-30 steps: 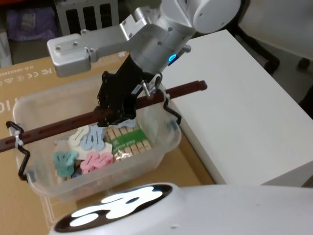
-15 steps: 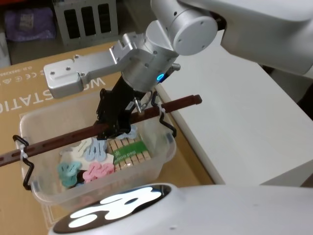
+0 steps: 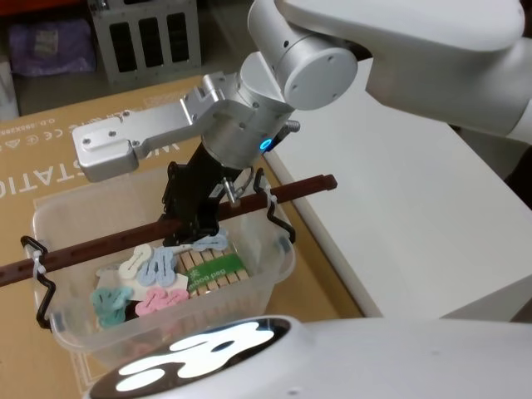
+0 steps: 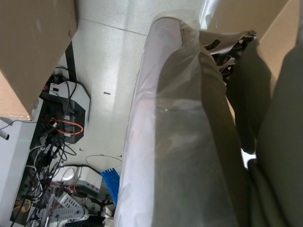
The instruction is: Use one hand to grasp the basket and place it at the designated location.
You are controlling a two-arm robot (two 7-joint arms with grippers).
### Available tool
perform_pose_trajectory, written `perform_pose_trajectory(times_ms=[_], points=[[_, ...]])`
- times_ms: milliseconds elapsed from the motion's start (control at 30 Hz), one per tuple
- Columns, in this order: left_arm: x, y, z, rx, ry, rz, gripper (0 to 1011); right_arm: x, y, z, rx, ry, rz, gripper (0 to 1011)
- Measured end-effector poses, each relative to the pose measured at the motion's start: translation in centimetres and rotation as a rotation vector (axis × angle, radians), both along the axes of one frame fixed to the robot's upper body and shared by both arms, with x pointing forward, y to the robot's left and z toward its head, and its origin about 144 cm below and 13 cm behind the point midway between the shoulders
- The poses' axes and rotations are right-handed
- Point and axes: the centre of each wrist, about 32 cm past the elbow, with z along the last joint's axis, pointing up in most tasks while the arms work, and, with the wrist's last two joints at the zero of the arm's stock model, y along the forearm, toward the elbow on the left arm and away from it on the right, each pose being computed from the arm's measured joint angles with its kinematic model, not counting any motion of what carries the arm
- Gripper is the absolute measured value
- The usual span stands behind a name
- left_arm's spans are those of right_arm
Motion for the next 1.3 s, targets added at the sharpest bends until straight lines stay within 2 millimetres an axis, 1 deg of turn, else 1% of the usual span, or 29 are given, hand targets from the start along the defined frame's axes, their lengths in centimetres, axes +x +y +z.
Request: perform_pose_trajectory(times_ms=[167,667,900,1033,1067,1100,1133,1167,1200,1300], points=[[0.0,0.0,0.0,0.0,0.0,0.0,0,0.0,0.1,0.0,-0.004,-0.002,-0.001,240],[0.0,0.0,0.0,0.0,0.0,0.0,0,0.2,-1.0,1.5,0.029,-0.009,-0.023,240],[0.0,0.0,0.0,0.0,0.0,0.0,0,0.1,-1.0,1.7,0.025,-0.01,-0.031,242],[0.0,0.0,0.0,0.0,0.0,0.0,0,0.1,-1.1,1.7,0.027,-0.005,-0.031,338],[0.0,0.0,0.0,0.0,0.0,0.0,0,0.1,-1.1,1.7,0.028,-0.004,-0.03,383],[0.0,0.0,0.0,0.0,0.0,0.0,0,0.1,-1.1,1.7,0.028,-0.004,-0.03,397],[0.0,0.0,0.0,0.0,0.0,0.0,0,0.1,-1.1,1.7,0.029,-0.003,-0.029,445],[0.0,0.0,0.0,0.0,0.0,0.0,0,0.1,-1.1,1.7,0.029,-0.003,-0.029,456],[0.0,0.0,0.0,0.0,0.0,0.0,0,0.0,-1.1,1.7,0.029,-0.003,-0.029,525],[0.0,0.0,0.0,0.0,0.0,0.0,0,0.0,-1.2,1.8,0.029,-0.003,-0.029,586]])
